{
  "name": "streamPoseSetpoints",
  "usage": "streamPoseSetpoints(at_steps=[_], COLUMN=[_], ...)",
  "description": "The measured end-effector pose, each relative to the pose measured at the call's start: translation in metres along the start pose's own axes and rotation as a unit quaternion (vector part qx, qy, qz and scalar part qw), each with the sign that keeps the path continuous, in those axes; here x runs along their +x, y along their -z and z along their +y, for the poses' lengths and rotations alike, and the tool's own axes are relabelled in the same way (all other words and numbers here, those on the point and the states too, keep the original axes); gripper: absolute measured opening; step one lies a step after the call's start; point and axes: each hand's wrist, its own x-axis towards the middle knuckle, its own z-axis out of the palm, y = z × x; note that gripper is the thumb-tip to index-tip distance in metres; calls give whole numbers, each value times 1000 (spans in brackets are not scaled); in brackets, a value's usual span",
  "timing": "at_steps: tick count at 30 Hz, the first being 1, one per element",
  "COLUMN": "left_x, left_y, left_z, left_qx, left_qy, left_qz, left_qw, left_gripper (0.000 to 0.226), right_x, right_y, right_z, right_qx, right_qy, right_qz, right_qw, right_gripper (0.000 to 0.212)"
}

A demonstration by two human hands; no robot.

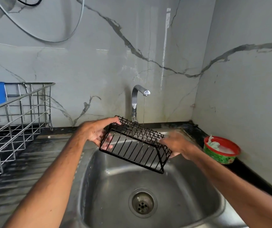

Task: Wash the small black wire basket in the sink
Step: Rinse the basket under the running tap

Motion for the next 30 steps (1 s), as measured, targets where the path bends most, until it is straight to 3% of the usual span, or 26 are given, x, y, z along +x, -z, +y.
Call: streamPoseSetpoints(at_steps=[4,7,11,14,18,20,24,27,29,30], left_x=[-12,-20,-30,-39,-46,-61,-83,-79,-74,-71], left_y=[-12,-29,-49,-60,-71,-77,-80,-72,-63,-58], left_z=[20,40,57,58,38,25,-6,-32,-48,-54], left_qx=[79,170,229,323,368,403,484,486,500,508], left_qy=[-15,-59,-142,-187,-251,-301,-432,-482,-511,-527], left_qz=[34,66,88,77,87,123,169,156,179,196], left_qw=[996,981,959,924,891,856,742,712,676,652], left_gripper=[68,57,69,76,118,112,94,97,101,99], right_x=[4,9,11,8,10,10,4,5,7,8], right_y=[-5,-17,-27,-26,-21,-19,-11,0,6,10], right_z=[11,24,35,39,48,52,46,51,54,54], right_qx=[184,300,420,480,518,538,588,644,651,646], right_qy=[-102,-194,-268,-272,-253,-242,-232,-204,-184,-174], right_qz=[-79,-116,-142,-133,-82,-63,-47,-64,-110,-133], right_qw=[975,927,855,824,813,805,773,735,728,731], right_gripper=[53,83,106,100,60,55,69,105,127,128])
